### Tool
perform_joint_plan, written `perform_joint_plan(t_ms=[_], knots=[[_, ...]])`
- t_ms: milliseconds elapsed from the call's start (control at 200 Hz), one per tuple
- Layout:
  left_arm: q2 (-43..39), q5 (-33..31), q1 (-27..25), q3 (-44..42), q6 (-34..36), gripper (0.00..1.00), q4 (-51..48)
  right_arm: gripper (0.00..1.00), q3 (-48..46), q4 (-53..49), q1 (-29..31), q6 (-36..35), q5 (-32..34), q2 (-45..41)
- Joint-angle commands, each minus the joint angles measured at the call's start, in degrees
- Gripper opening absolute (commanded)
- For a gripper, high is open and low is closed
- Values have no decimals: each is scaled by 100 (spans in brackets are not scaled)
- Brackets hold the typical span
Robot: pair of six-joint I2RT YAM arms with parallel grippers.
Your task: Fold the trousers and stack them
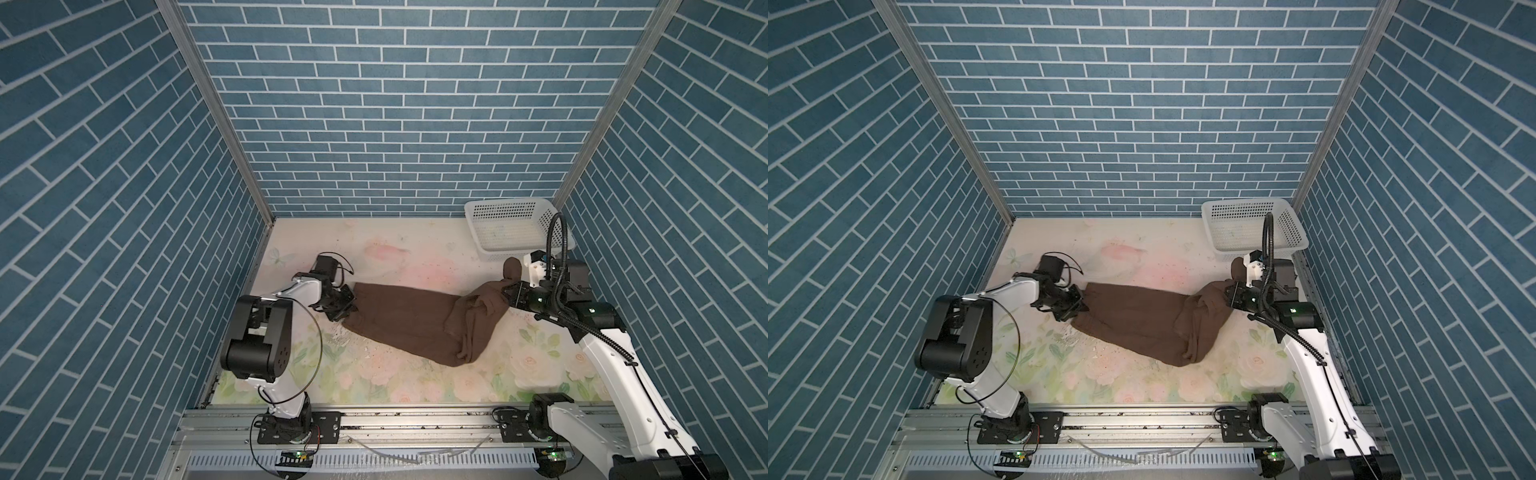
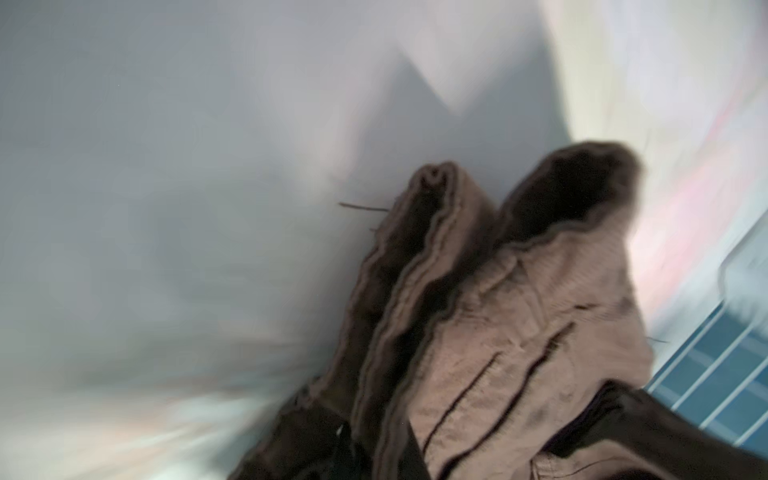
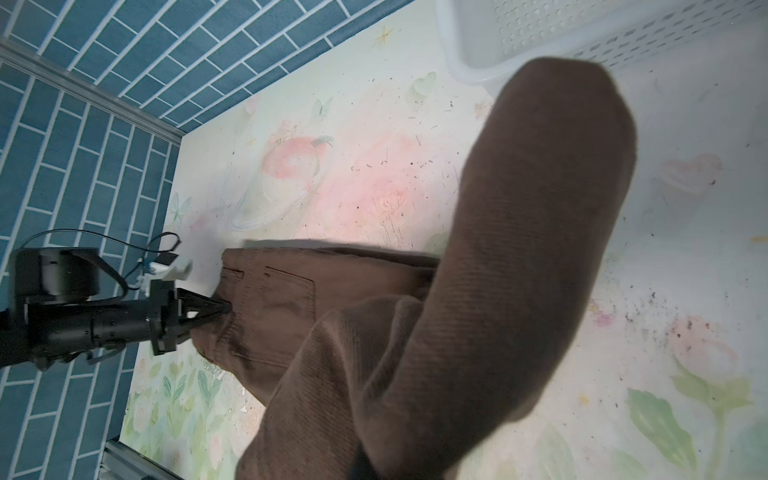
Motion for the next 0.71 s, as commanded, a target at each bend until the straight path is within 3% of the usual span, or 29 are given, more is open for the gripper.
perform_joint_plan(t_ms=[0, 50, 140, 285, 340, 435, 700], knots=[[-787, -547, 1119, -82, 522, 0, -1069, 0, -361, 388, -13, 212, -472, -72], [-1032, -558, 1548, -122, 645, 0, -1144, 2, -523, 547, -20, 313, -784, -17], [-1161, -529, 1915, -139, 748, 0, -1199, 23, -778, 441, -14, 555, -782, 189], [-913, -430, 1980, -265, 737, 0, -1095, 40, -1137, -217, -123, 926, 933, -96], [-837, -376, 2012, -332, 716, 0, -998, 46, -1126, -453, -302, 963, 1291, -196], [-742, -338, 2007, -342, 713, 0, -928, 53, -849, -717, -406, 773, 1582, -161], [-931, -482, 2010, -54, 920, 0, -1329, 54, -308, -549, 217, 375, 957, 1059]])
